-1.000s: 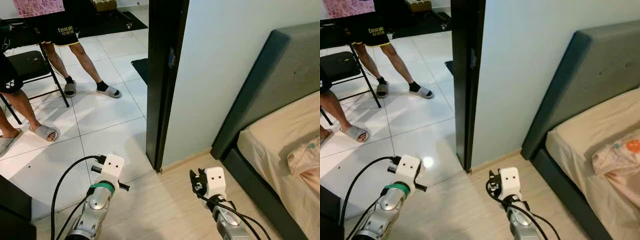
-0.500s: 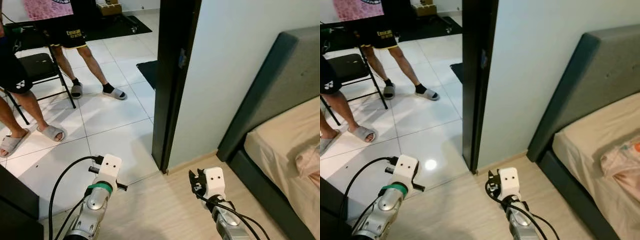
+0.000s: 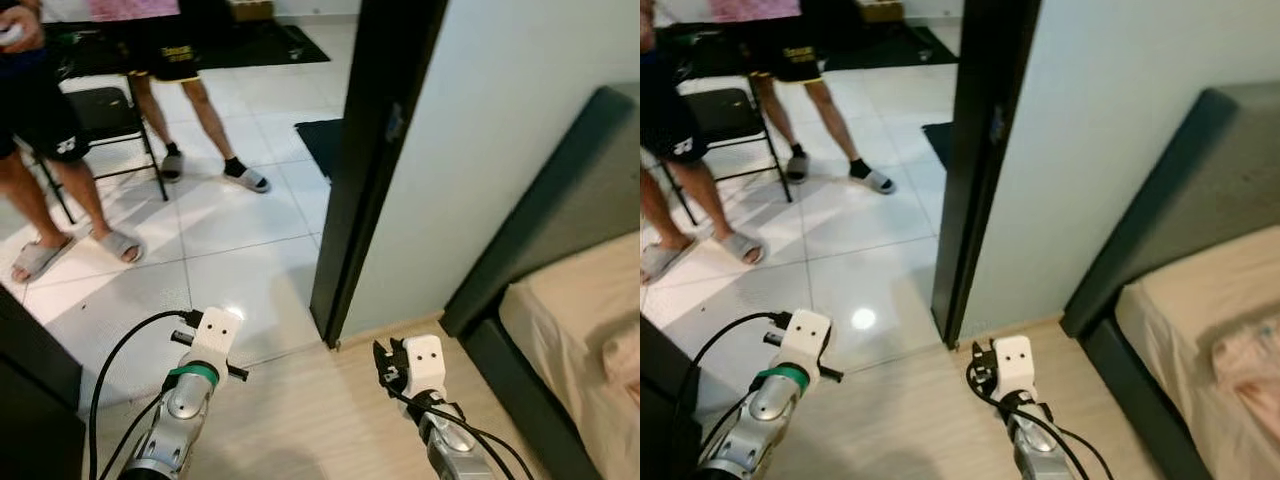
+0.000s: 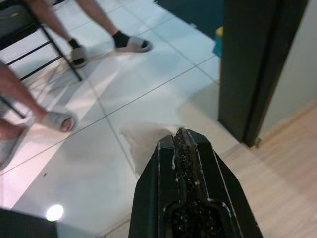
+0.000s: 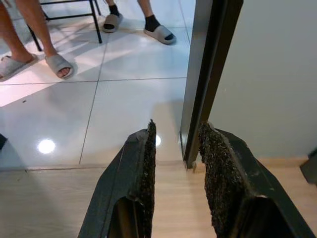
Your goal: Clean up the room
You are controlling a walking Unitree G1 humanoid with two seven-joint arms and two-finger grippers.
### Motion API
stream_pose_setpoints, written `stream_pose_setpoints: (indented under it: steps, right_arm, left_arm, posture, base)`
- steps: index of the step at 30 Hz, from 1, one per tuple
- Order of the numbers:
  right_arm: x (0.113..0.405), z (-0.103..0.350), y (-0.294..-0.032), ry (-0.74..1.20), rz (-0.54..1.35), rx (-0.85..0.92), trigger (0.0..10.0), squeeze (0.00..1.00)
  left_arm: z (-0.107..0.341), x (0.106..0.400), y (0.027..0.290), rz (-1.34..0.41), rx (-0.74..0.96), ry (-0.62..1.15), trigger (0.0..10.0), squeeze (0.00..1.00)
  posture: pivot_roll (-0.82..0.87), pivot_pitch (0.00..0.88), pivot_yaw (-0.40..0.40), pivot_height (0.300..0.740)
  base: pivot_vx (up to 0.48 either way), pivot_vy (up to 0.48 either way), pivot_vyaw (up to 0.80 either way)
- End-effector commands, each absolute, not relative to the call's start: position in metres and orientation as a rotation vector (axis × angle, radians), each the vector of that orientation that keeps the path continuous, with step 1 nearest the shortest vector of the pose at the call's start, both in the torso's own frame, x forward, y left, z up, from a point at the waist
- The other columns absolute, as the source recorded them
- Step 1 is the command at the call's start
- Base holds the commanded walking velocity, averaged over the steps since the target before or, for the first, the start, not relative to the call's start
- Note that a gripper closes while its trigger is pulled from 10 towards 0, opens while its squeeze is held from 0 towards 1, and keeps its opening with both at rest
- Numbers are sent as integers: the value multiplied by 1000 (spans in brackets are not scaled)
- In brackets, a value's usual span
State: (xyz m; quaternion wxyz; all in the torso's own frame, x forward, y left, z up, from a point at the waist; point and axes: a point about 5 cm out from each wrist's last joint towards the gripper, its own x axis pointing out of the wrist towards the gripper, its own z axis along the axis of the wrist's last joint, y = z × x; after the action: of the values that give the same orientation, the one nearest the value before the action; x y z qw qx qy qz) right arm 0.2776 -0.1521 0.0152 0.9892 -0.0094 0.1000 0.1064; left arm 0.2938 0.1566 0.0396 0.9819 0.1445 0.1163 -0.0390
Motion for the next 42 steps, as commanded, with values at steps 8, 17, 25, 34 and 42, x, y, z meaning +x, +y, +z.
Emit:
stream_pose_setpoints:
  steps: [8,17,25,34,42]
  right_arm:
    - [273,10,-158,226,191,-13,10000,0]
    - [273,11,-156,219,206,-16,10000,0]
    - [273,11,-155,217,212,-21,10000,0]
    - [270,9,-151,218,242,-31,10000,0]
    - [270,10,-152,218,239,-33,10000,0]
  left_arm:
    - [35,292,150,-96,290,253,10000,0]
    - [37,292,148,-102,246,232,10000,0]
    - [38,292,147,-102,228,226,10000,0]
    - [39,292,146,-100,223,227,10000,0]
    - [39,293,145,-105,224,227,10000,0]
  posture:
    - [-35,29,39,740]
    - [-35,30,39,740]
    - [-32,30,38,740]
    - [-35,33,40,740]
    - [-36,34,40,740]
  base:
    - [0,-378,0]
    - [0,-29,298]
    - [0,0,800]
    - [0,0,800]
    - [0,0,800]
